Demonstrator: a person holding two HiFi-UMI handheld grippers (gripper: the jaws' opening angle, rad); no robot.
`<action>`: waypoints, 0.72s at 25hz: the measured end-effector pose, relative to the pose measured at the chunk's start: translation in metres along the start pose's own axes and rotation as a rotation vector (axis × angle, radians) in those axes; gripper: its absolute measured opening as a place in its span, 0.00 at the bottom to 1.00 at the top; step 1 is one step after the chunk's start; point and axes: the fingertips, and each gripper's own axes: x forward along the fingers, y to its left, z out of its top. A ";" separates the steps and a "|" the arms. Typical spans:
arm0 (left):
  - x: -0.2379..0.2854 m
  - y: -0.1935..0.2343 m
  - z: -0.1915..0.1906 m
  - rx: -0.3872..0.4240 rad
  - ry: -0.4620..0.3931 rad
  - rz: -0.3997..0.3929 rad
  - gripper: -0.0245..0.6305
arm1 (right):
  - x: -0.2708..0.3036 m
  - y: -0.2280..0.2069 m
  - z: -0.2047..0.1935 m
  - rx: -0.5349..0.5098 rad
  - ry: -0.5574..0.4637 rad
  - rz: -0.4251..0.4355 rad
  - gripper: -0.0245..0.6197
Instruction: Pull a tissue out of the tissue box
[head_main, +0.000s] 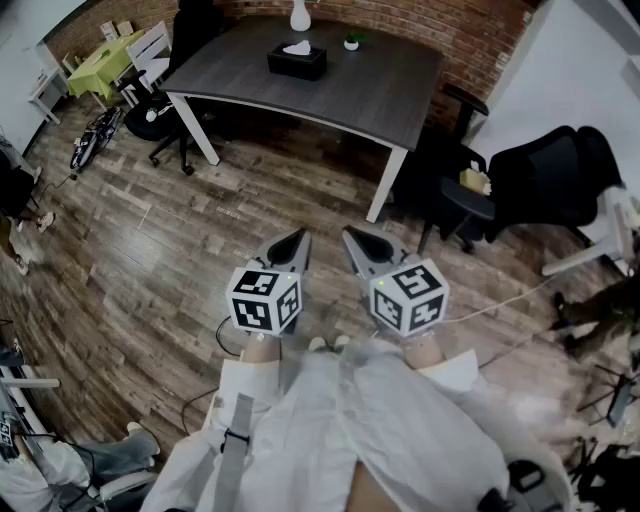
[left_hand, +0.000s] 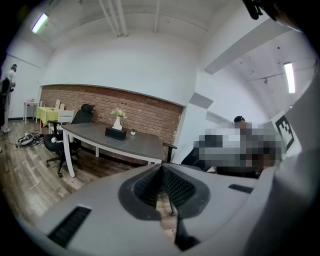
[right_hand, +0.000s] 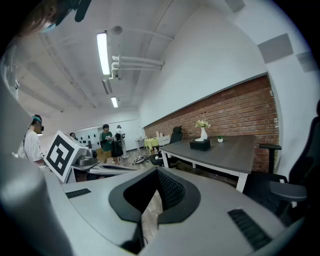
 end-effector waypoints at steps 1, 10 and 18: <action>0.001 0.000 0.000 0.005 0.006 -0.001 0.04 | 0.001 -0.003 0.001 0.001 0.002 -0.009 0.04; -0.001 0.001 -0.001 0.025 0.025 0.008 0.04 | 0.002 -0.006 0.002 -0.005 0.017 -0.008 0.04; -0.008 0.004 0.008 0.037 -0.016 -0.019 0.04 | 0.009 0.010 -0.002 -0.015 0.018 0.032 0.04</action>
